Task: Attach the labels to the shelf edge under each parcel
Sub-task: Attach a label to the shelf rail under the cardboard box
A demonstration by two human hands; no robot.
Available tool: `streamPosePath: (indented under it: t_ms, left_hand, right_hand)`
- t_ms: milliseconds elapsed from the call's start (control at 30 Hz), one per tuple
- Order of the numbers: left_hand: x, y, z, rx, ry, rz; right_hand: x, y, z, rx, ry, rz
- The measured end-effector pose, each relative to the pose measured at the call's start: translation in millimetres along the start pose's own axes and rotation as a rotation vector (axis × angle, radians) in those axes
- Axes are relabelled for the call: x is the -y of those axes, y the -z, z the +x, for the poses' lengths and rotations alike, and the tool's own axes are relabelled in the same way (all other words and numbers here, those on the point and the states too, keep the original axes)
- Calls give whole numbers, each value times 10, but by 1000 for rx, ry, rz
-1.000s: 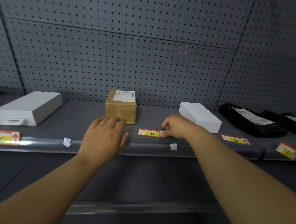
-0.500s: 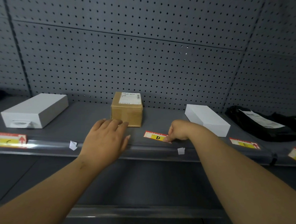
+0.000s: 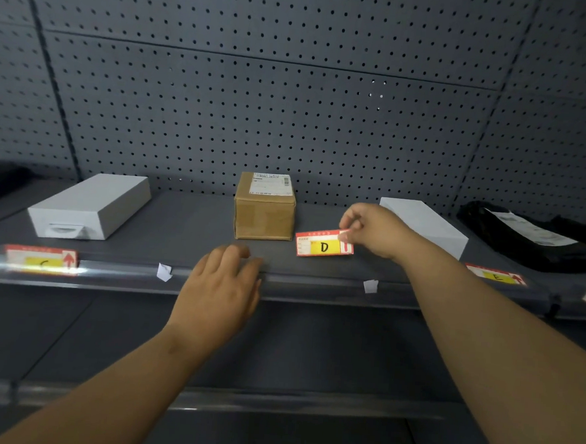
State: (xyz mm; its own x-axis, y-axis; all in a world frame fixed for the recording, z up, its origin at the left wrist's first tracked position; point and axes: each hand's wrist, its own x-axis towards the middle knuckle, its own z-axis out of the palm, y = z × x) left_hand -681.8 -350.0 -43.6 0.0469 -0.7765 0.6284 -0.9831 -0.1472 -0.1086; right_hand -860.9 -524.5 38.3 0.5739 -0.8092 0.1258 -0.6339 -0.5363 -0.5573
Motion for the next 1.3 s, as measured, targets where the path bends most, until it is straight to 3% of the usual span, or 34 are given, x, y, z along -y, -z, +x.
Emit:
streamPosePath:
  t_ms: [300,1033,1300]
  left_hand:
    - [90,-37,-217,82,93,48]
    - [357,-56,-128,158,61,80]
    - [375,-108,-162,80,49,47]
  right_hand:
    - [240,-39,-141,-107,108,32]
    - [452,-190,-284,-89,133,28]
    - [482,-224,-292,-86,123,20]
